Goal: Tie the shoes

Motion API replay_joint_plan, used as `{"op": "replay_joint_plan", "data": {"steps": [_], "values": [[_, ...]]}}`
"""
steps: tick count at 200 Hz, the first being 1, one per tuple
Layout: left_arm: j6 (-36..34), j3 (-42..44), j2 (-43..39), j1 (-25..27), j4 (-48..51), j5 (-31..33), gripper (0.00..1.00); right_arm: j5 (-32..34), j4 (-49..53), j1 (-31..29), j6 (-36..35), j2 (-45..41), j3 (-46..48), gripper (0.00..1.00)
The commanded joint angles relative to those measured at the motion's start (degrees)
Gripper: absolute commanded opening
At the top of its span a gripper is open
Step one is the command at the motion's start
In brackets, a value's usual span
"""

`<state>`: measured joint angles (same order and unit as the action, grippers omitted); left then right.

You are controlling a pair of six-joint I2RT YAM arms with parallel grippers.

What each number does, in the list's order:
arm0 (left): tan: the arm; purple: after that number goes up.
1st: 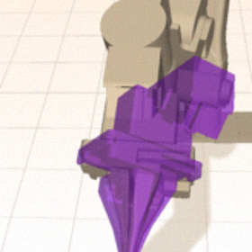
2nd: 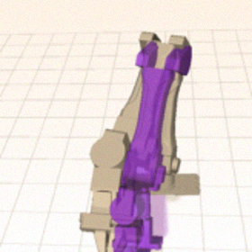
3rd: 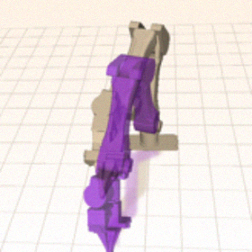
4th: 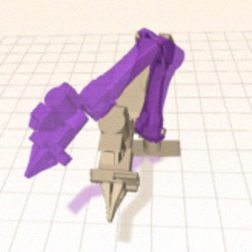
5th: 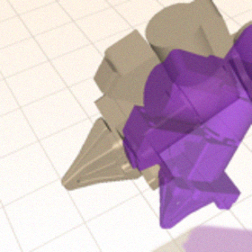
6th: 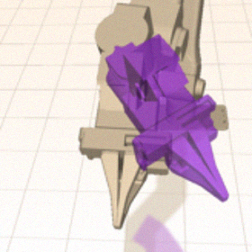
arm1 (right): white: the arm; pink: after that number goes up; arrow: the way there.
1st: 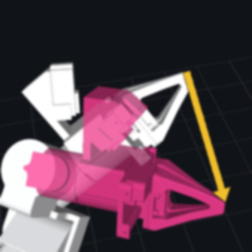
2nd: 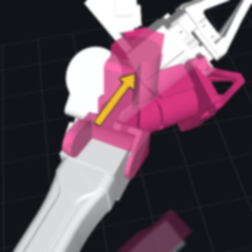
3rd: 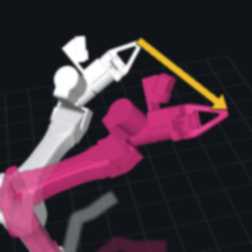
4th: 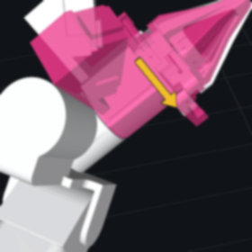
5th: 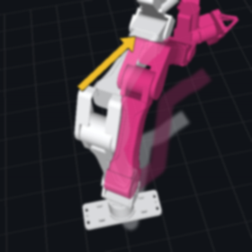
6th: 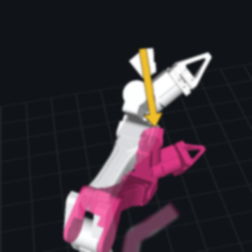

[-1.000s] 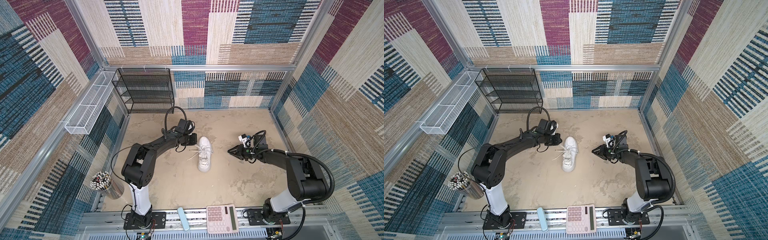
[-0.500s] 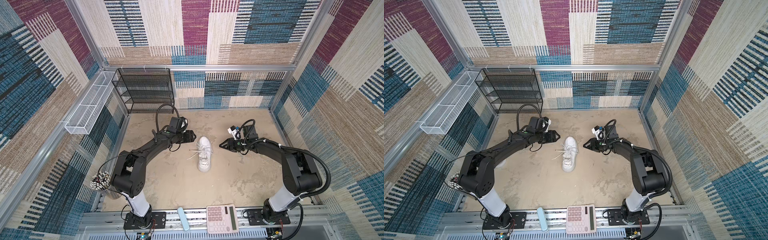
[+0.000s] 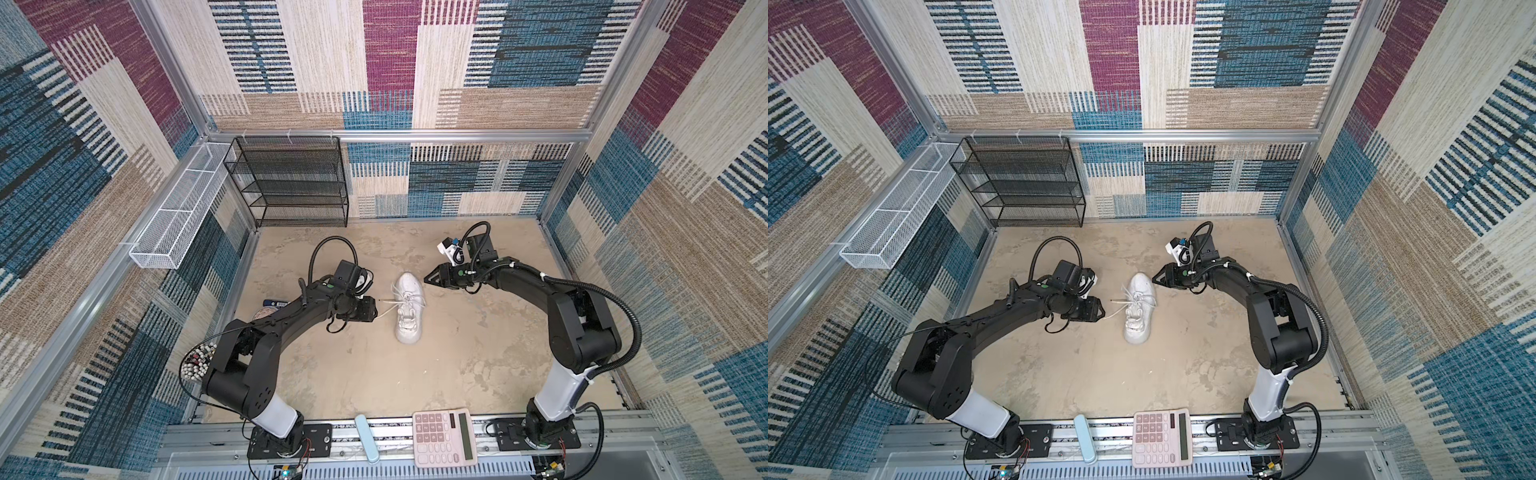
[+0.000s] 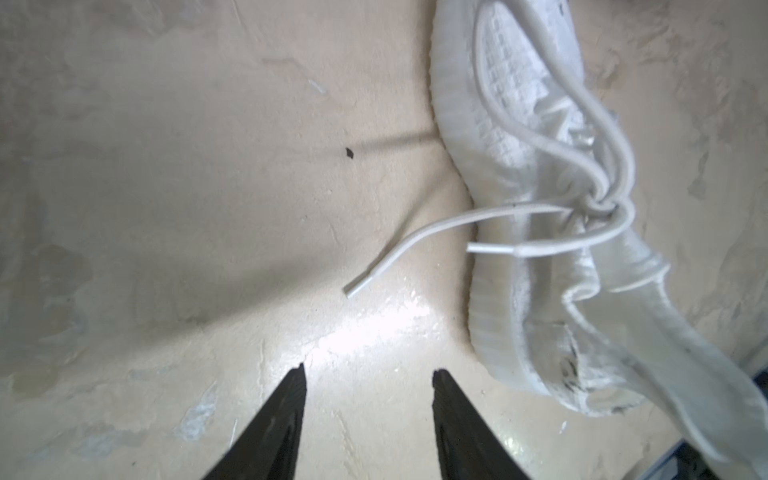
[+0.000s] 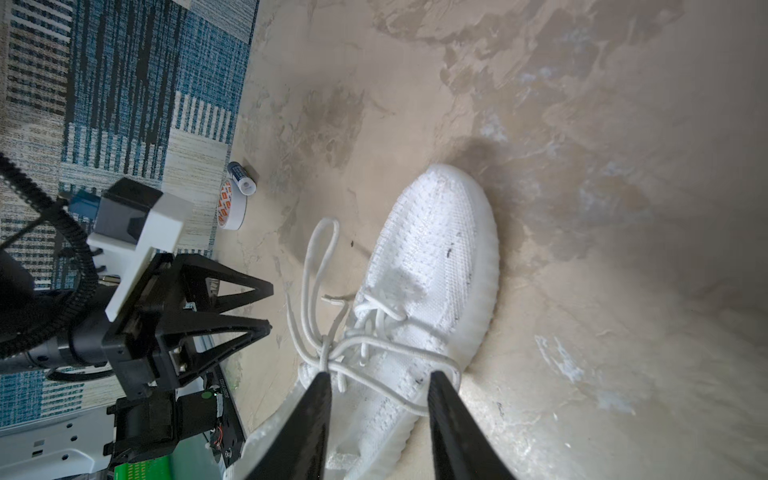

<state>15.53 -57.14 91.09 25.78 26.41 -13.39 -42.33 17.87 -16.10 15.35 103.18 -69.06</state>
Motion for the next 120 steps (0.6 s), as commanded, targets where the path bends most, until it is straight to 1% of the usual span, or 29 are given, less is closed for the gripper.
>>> {"op": "replay_joint_plan", "data": {"steps": [1,20,39,64,90,103,120], "values": [[-5.24,0.11,1.55,1.66,0.5,4.72,0.52,0.77,0.72,-0.02,-0.85,0.24,-1.16,0.41],[-7.39,-0.74,3.98,4.11,-1.07,9.65,0.5,0.89,1.07,-0.06,-1.02,0.19,-1.44,0.41],[-9.56,-1.29,5.64,5.99,-2.58,12.83,0.5,1.3,2.11,0.02,-1.79,0.23,-1.8,0.41],[-10.95,-0.53,6.13,6.81,-6.31,13.56,0.52,2.09,2.73,0.1,-2.45,-0.38,-1.2,0.41],[-11.51,-1.1,7.11,6.79,-7.56,14.16,0.51,1.98,2.43,0.1,-2.31,-0.67,-0.31,0.41],[-12.11,-1.71,8.18,6.79,-7.78,14.1,0.5,2.01,2.38,0.1,-2.26,-0.61,-0.14,0.41],[-12.27,-2.44,9.63,6.76,-7.79,13.42,0.45,2.2,2.63,0.19,-2.35,-0.65,-0.2,0.41]]}}
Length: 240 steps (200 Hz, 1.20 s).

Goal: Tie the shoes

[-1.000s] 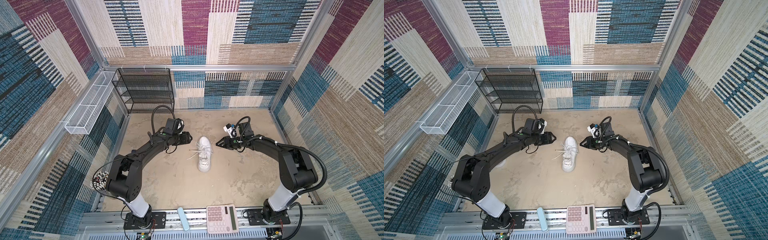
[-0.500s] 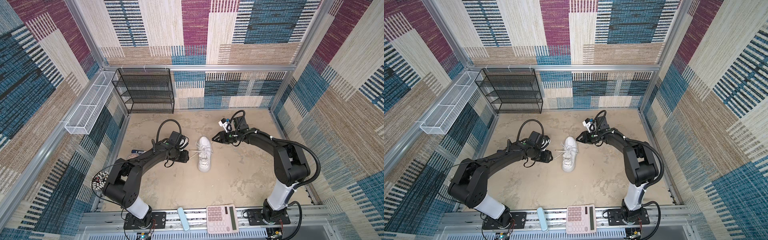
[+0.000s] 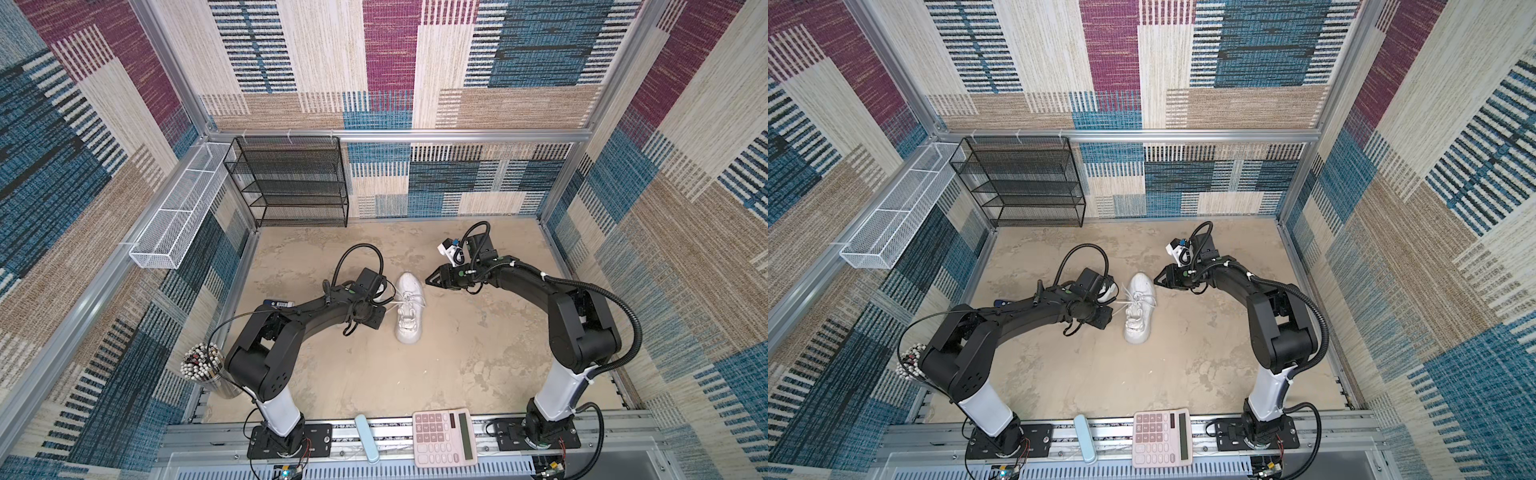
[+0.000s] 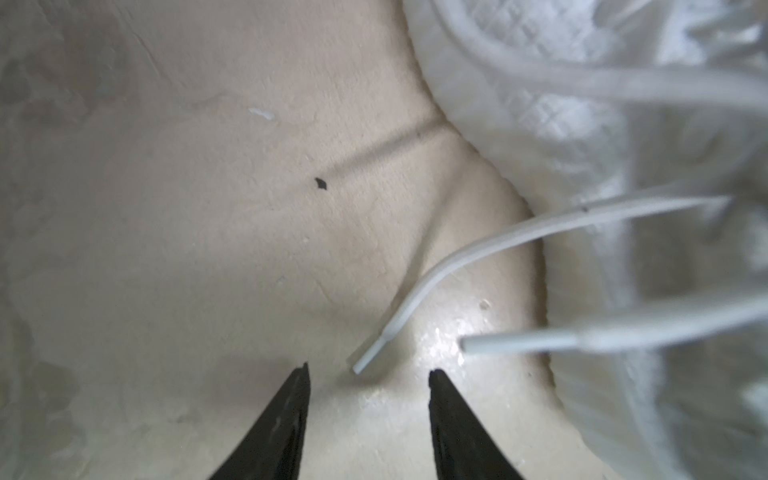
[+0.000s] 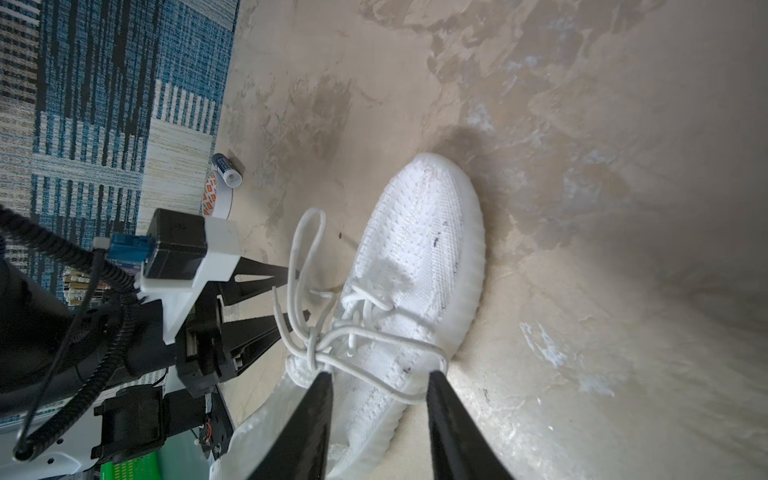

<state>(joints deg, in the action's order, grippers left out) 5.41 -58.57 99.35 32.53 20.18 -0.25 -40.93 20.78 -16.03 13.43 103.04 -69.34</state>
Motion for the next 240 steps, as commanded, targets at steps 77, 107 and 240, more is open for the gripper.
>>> {"op": "replay_joint_plan", "data": {"steps": [77,107,240], "values": [[-2.9,0.47,2.52,0.64,-3.38,0.07,0.21,0.25,-0.57,0.75,0.33,-0.92,-0.51,0.4],[-3.12,1.86,2.92,1.27,-4.28,-0.19,0.17,-1.23,-2.19,0.71,1.61,-0.48,-0.53,0.4],[-2.36,2.86,-1.24,1.33,-5.36,-1.95,0.0,-4.68,1.41,-7.93,-1.87,9.98,-11.65,0.43]]}}
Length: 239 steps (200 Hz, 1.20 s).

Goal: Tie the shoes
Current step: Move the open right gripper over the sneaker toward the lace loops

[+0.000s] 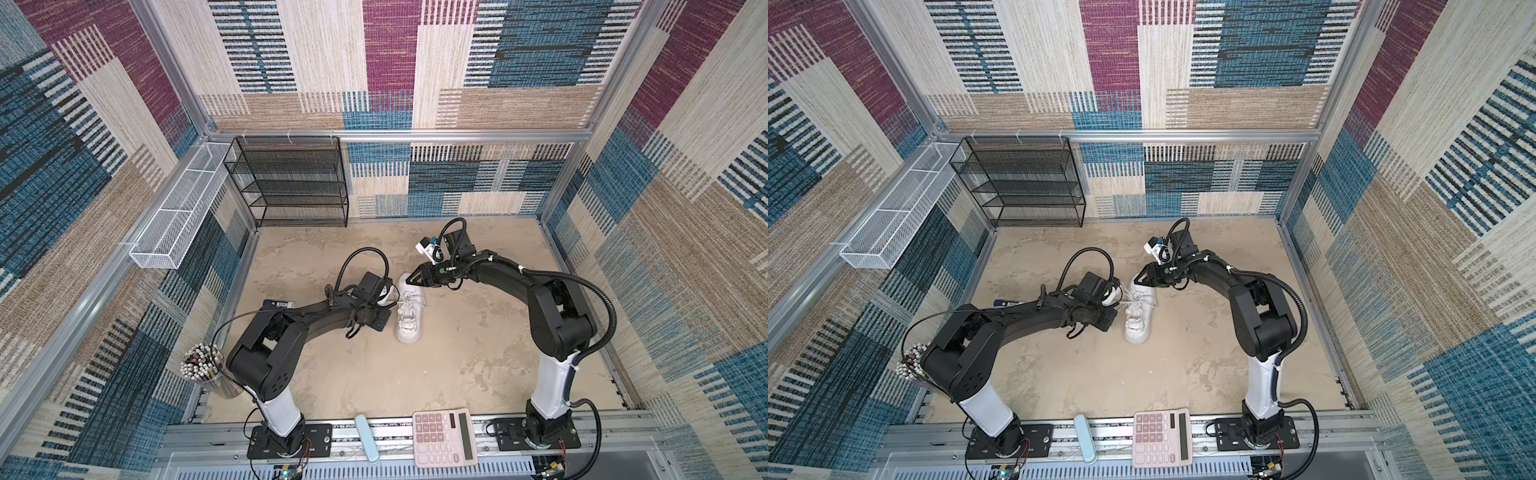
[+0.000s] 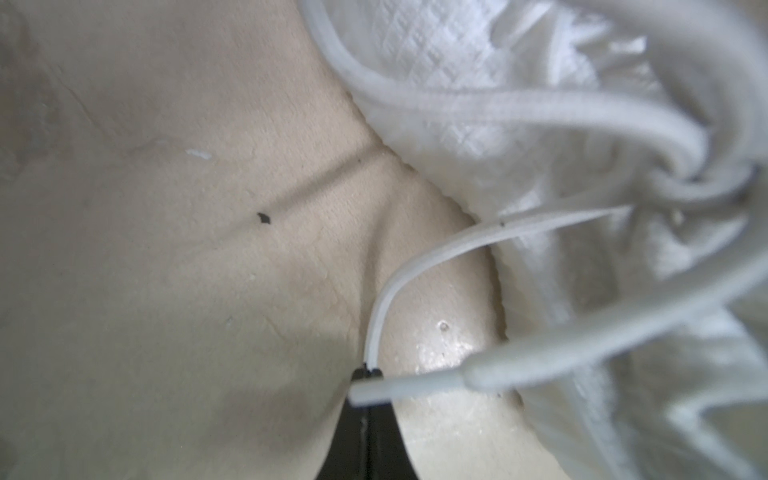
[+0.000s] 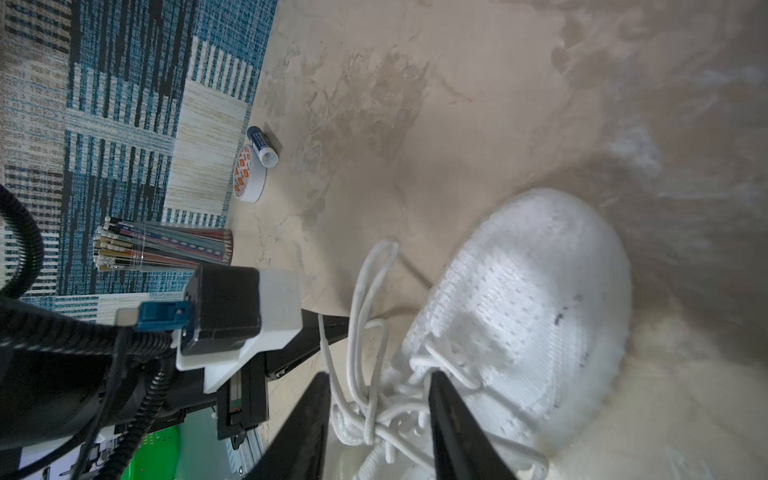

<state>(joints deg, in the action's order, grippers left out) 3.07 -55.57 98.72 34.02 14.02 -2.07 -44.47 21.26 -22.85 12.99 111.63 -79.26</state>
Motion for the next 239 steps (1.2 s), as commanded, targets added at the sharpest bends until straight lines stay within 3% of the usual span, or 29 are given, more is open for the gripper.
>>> {"op": "replay_joint_plan", "data": {"steps": [1,70,84,102,148,197,239], "values": [[-0.01,-0.14,-0.62,-0.13,0.9,-0.13,0.0,-1.14,0.95,-1.17,-1.45,1.44,-1.79,0.43],[1.04,0.96,-1.35,-0.35,0.15,-0.38,0.0,-0.43,1.49,-2.82,-1.22,3.46,-3.31,0.43],[0.83,1.59,-1.73,-0.27,-0.51,-0.15,0.15,0.14,1.02,-2.68,-0.76,2.86,-2.8,0.44],[0.45,1.61,-1.39,-0.27,-0.59,-0.29,0.25,0.22,-0.4,-2.42,0.46,2.11,-1.85,0.43],[-0.25,0.34,1.06,0.05,-0.9,-0.31,0.31,-0.28,-3.57,0.62,3.46,-0.46,0.95,0.44],[-0.84,-0.62,3.29,1.88,-0.84,4.04,0.31,-1.25,-3.52,5.64,3.22,-4.21,3.31,0.43],[-0.84,-0.69,5.09,4.21,-0.39,9.36,0.12,-1.23,-3.43,6.91,2.99,-5.51,4.47,0.43]]}}
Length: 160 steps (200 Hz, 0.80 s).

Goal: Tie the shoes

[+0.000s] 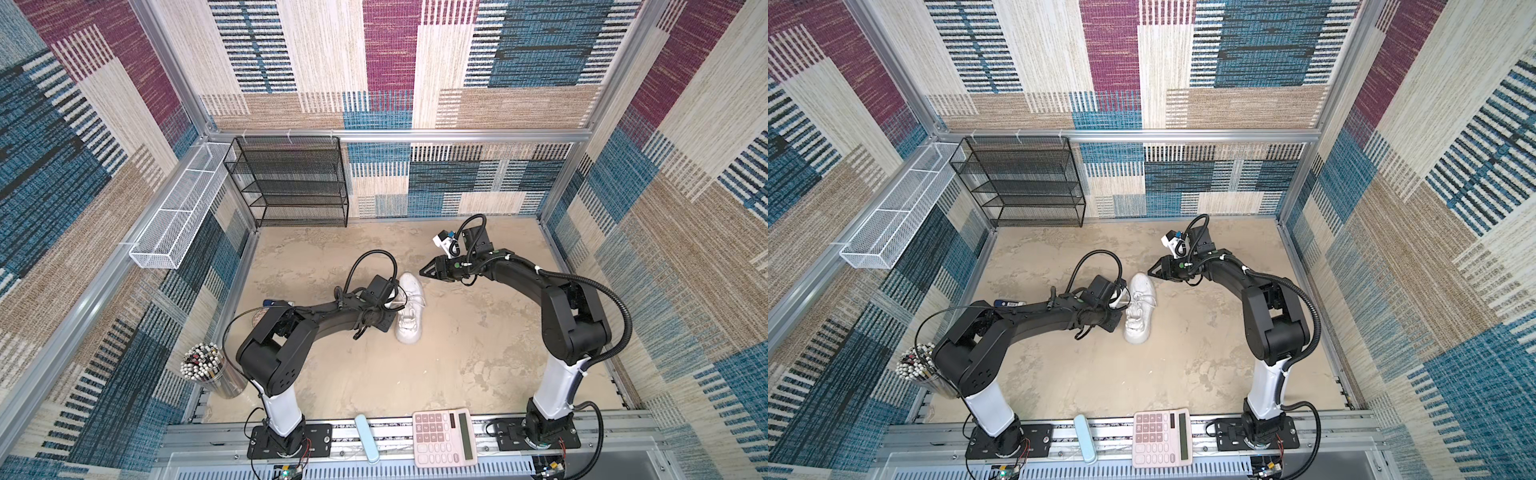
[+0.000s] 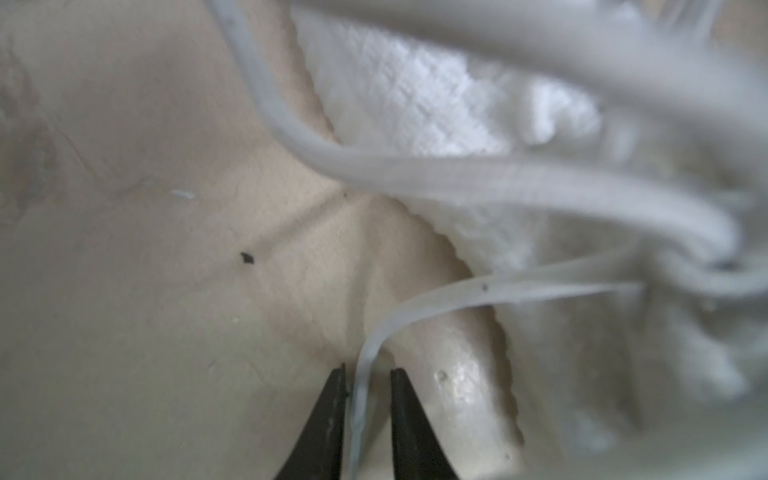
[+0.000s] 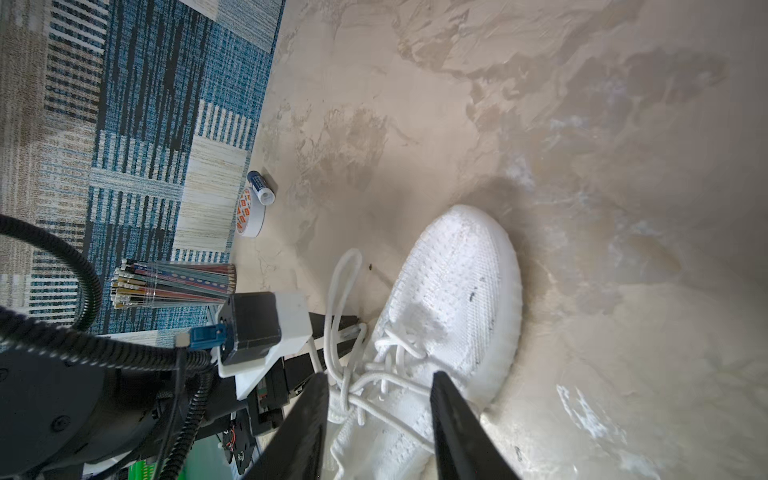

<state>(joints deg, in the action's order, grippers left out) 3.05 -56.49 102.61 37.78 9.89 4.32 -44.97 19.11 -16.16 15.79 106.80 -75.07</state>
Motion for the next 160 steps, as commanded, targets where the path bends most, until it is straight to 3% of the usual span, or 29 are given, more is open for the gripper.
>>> {"op": "replay_joint_plan", "data": {"steps": [1,23,160], "values": [[-0.79,0.19,1.19,0.41,3.74,2.98,0.12,-0.73,-1.32,0.19,0.16,-0.65,0.36,0.43],[-0.62,0.15,0.75,0.45,3.72,2.67,0.0,-1.19,-1.55,0.17,0.29,-0.72,0.62,0.43],[-0.94,1.56,-4.28,-2.7,1.32,-9.09,0.0,-3.85,0.93,-5.88,-4.28,4.53,-2.85,0.44]]}}
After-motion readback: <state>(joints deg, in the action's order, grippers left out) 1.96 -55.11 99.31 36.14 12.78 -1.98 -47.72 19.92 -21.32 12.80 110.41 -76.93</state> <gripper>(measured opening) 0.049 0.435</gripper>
